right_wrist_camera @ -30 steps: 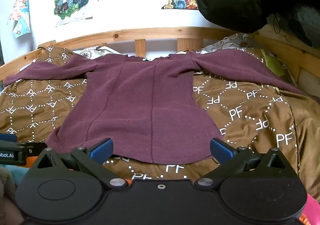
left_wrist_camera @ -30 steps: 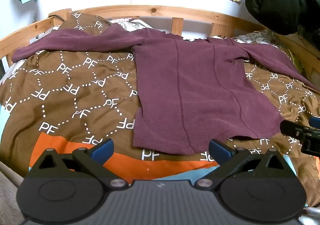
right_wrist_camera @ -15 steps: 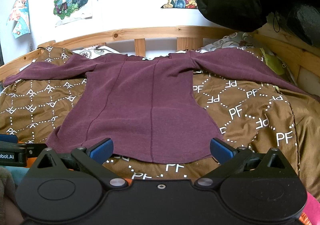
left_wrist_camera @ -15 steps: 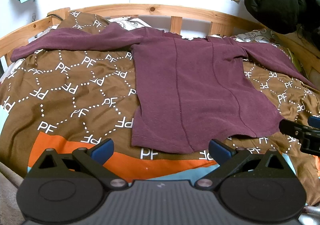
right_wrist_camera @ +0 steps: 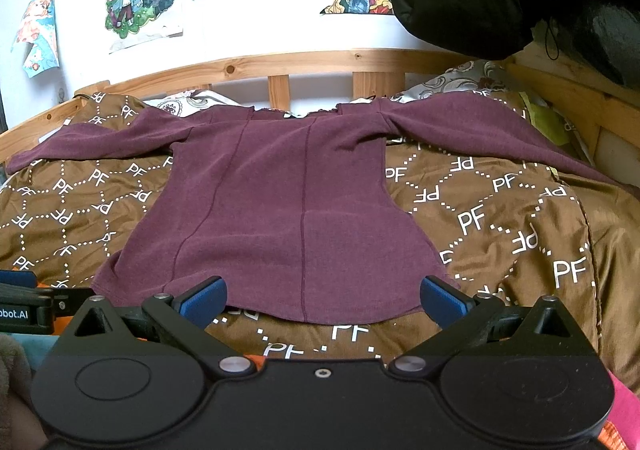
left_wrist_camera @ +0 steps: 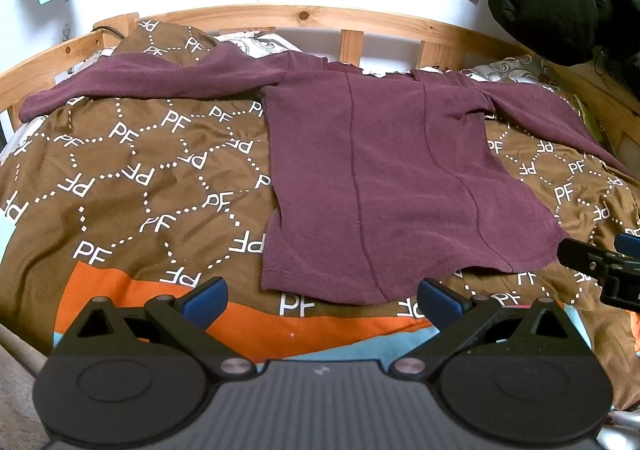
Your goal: Fold small clothes
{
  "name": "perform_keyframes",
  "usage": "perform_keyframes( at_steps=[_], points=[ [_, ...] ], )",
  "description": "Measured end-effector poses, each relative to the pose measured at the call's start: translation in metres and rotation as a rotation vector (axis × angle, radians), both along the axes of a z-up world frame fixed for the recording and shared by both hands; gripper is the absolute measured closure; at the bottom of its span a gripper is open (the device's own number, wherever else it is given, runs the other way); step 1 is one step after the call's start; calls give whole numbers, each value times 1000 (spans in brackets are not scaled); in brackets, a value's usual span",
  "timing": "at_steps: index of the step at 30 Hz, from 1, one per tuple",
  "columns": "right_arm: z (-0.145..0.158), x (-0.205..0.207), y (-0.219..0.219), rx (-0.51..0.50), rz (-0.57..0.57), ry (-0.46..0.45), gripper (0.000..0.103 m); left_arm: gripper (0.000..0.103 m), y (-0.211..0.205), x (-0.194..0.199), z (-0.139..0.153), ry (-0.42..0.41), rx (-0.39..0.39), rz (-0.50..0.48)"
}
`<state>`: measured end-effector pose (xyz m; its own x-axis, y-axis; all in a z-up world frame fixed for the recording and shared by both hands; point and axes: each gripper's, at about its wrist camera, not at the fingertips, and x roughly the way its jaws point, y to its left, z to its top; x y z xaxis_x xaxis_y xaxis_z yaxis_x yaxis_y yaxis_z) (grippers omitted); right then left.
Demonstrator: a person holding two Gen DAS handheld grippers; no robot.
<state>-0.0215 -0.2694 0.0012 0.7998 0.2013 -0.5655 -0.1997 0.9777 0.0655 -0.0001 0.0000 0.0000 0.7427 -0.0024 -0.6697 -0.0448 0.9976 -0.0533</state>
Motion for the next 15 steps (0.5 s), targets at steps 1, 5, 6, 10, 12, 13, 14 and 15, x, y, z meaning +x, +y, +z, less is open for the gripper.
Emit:
perform_keyframes(
  at_steps=[1,5,6,10,12,13,14,15],
  points=[
    [0,0,0,1,0,1,0,1,0,0,0,0,0,0],
    [0,0,-1,1,0,1,0,1,0,0,0,1,0,1],
    [0,0,0,1,0,1,0,1,0,0,0,0,1,2],
    [0,-1,0,3,0,3,1,1,0,-1,0,-1,-1,6],
    [0,-1,0,2,0,3,0,1,0,0,0,-1,-1,6],
    [0,0,0,2,0,4,0,1,-2,-2,1,-1,-1,6],
    [0,0,0,3,0,4,1,1,-2,-2,1,-1,-1,7],
    [-1,0,-1,3,0,4,1,1,-2,-1,1,0,-2,7]
  ],
)
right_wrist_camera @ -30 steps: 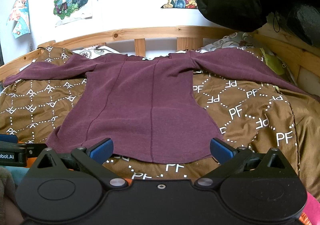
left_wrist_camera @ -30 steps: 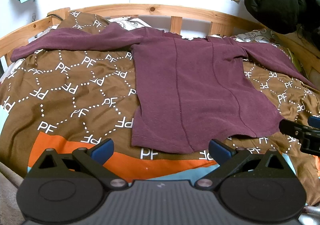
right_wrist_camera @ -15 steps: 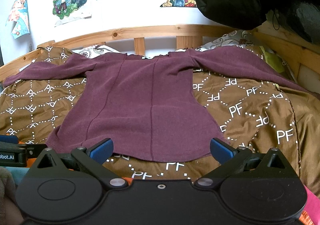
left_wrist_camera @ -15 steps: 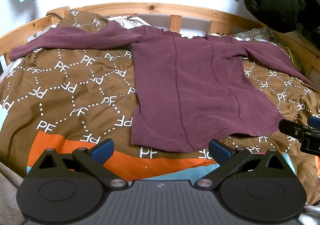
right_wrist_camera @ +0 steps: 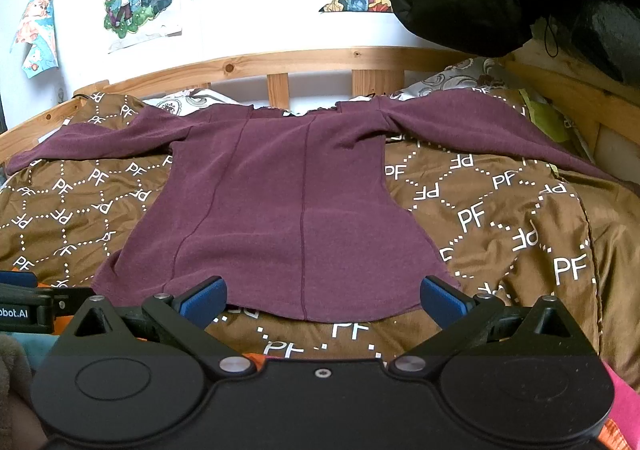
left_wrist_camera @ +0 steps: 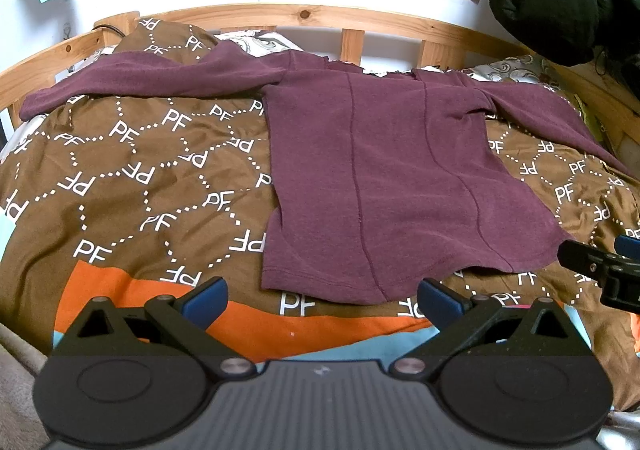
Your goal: Fold small clothes
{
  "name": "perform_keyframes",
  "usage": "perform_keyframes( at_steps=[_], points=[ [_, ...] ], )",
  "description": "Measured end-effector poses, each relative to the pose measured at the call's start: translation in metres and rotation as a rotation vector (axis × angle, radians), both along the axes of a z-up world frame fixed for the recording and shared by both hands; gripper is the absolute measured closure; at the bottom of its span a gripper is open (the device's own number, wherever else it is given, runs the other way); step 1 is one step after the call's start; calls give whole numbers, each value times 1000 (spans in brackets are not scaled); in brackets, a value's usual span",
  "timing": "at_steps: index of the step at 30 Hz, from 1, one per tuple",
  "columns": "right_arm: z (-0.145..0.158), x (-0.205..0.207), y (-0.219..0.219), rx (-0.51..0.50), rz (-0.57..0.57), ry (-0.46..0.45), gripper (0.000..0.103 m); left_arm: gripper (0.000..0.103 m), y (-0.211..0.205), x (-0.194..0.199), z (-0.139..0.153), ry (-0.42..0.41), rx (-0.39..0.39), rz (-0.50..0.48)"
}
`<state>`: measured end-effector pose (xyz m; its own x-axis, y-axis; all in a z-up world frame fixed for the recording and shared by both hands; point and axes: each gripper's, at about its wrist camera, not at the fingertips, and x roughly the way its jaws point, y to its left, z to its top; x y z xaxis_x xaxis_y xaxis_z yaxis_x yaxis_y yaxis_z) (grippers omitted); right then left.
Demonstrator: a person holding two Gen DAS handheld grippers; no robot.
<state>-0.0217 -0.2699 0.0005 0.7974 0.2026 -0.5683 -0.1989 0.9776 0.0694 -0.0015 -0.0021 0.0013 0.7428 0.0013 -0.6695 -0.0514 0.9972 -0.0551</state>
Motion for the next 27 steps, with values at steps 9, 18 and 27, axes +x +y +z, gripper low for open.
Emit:
perform_keyframes(
  at_steps=[9,18,27],
  points=[
    [-1,-1,0,1,0,2,0,1,0,0,0,3,-1,0],
    [-5,-1,-1,6,-3,10,1,1,0,-1,-2,5,-1,0],
    [-4,-1,0,8,-4,13,0,1,0,-1,-2,7,-3,0]
  ],
)
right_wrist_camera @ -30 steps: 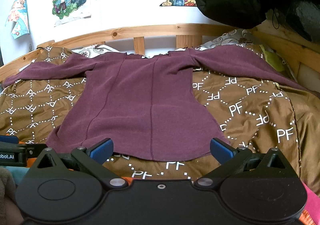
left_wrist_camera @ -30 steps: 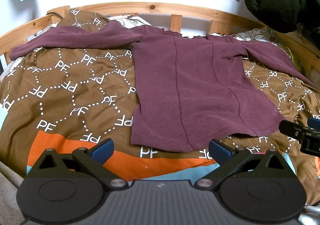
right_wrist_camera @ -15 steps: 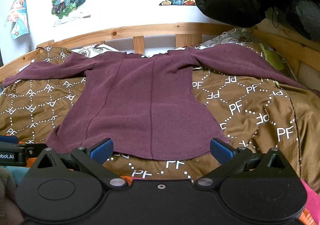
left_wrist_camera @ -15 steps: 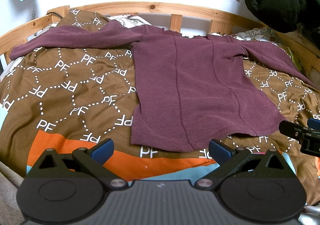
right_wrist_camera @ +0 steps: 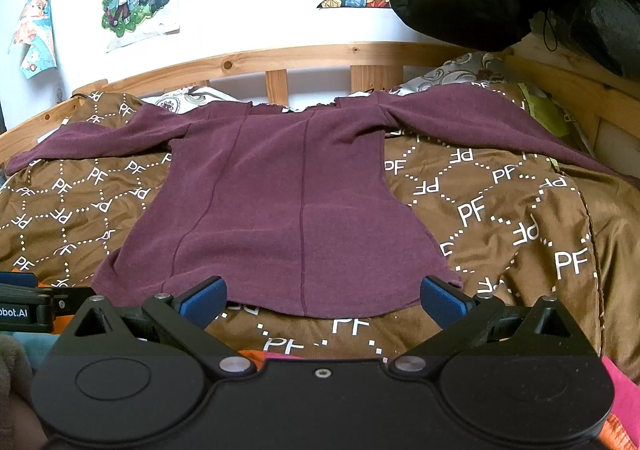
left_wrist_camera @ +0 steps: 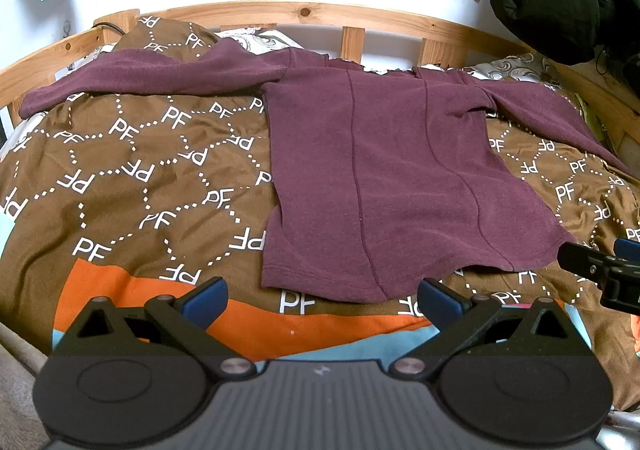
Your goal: Fold small clothes
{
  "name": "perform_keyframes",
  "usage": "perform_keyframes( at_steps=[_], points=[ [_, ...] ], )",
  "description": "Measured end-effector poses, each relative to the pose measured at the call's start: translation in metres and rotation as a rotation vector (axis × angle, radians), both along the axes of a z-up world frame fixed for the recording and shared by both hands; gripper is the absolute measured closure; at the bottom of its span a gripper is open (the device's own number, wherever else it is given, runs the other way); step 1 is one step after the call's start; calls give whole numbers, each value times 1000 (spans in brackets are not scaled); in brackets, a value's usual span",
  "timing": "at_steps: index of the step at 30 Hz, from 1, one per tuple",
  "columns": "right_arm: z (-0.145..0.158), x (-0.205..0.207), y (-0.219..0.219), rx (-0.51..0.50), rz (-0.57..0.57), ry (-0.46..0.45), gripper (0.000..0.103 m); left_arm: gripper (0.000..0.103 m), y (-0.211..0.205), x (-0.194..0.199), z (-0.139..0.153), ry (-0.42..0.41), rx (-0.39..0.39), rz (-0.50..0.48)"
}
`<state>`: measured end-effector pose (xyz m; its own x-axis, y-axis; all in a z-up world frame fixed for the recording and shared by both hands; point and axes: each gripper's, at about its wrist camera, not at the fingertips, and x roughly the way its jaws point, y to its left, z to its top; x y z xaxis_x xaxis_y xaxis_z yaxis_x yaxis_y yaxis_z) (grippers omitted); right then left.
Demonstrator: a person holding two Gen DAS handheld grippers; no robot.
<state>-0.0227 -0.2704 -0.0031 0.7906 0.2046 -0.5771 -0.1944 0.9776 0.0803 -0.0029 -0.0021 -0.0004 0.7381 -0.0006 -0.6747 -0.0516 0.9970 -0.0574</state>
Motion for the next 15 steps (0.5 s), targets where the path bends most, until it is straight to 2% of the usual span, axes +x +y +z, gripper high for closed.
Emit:
perform_keyframes(
  at_steps=[11,15],
  points=[
    [-8,8,-2,16,-11,52,0,1,1,4,-8,29,-6,15],
    [-10,14,-1,-50,-67,52,1,1,3,6,-9,39,-5,32]
  ],
)
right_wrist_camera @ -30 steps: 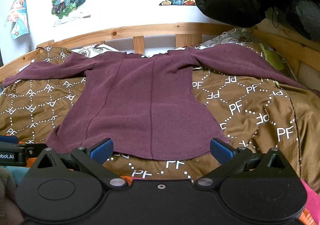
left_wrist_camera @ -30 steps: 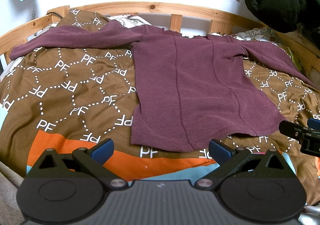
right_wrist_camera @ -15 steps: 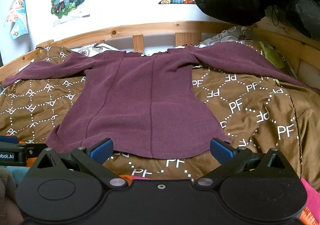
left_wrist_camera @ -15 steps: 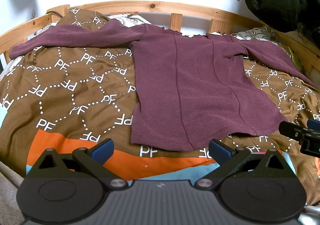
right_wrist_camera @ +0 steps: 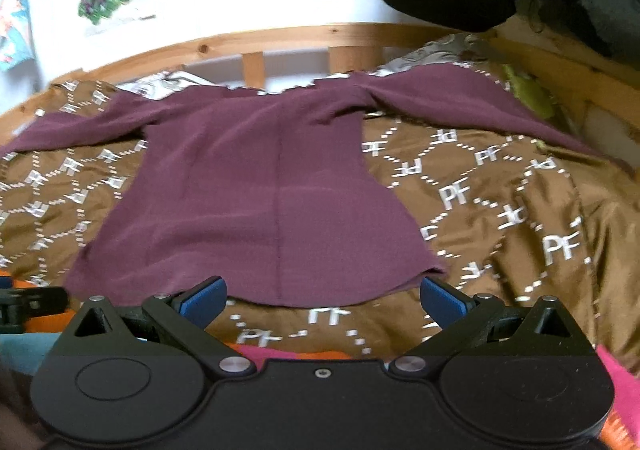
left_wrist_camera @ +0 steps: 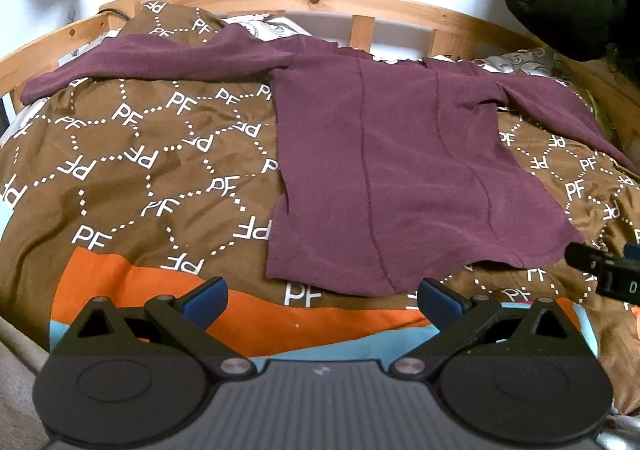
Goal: Fold small clothes
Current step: 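Move the right tool to the sleeve cuff and close on it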
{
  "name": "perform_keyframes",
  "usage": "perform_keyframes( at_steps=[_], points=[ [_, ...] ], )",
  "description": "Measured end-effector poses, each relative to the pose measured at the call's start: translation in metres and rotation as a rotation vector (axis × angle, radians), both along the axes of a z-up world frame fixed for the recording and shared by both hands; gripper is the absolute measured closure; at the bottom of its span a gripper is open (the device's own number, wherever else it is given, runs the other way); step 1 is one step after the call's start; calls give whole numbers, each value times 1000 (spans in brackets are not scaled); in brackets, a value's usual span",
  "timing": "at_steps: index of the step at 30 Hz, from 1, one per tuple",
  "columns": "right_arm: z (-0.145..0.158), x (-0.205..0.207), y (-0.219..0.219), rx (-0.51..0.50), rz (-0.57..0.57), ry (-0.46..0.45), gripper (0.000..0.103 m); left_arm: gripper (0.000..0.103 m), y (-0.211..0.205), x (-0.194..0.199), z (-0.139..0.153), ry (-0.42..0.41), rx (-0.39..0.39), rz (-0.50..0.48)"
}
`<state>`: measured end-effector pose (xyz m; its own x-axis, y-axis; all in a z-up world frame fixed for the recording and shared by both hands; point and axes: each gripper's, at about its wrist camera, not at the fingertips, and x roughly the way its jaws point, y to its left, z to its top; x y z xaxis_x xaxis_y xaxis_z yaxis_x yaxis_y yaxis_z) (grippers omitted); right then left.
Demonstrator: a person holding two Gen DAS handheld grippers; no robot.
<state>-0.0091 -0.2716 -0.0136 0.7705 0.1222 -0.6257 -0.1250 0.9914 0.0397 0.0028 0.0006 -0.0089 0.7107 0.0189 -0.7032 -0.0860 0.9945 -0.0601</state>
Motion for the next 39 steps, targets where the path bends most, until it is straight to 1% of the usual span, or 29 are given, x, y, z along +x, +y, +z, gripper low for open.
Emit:
perform_keyframes(
  at_steps=[2,8,13,15,17,19,22,25,28,30,33,36,39],
  points=[
    [2,6,2,-36,-12,-3,0,1,2,4,0,-2,10,11],
    [14,32,10,-124,56,4,1,1,6,20,7,17,35,8],
    [27,53,16,-231,120,-32,1,1,6,45,24,-10,114,-16],
    [32,63,16,-253,130,-36,1,1,5,61,30,-15,144,-47],
    [36,72,15,-254,132,-20,1,1,3,80,36,-6,163,-71],
    [38,85,12,-249,136,8,0,1,2,100,40,-5,156,-77],
    [39,100,7,-251,143,51,1,1,-2,132,38,10,118,-84],
    [37,114,5,-285,149,89,1,1,-6,158,31,29,96,-99],
    [33,127,2,-322,140,117,1,1,-10,177,23,12,97,-121],
    [29,137,-2,-336,122,148,1,1,-10,183,16,-9,99,-133],
    [24,147,-4,-364,99,182,1,1,-3,188,5,-33,104,-123],
    [19,156,-5,-396,79,185,1,1,9,187,-3,-46,93,-113],
    [13,167,-12,-378,20,180,1,1,23,188,-8,-61,71,-87]
  ],
)
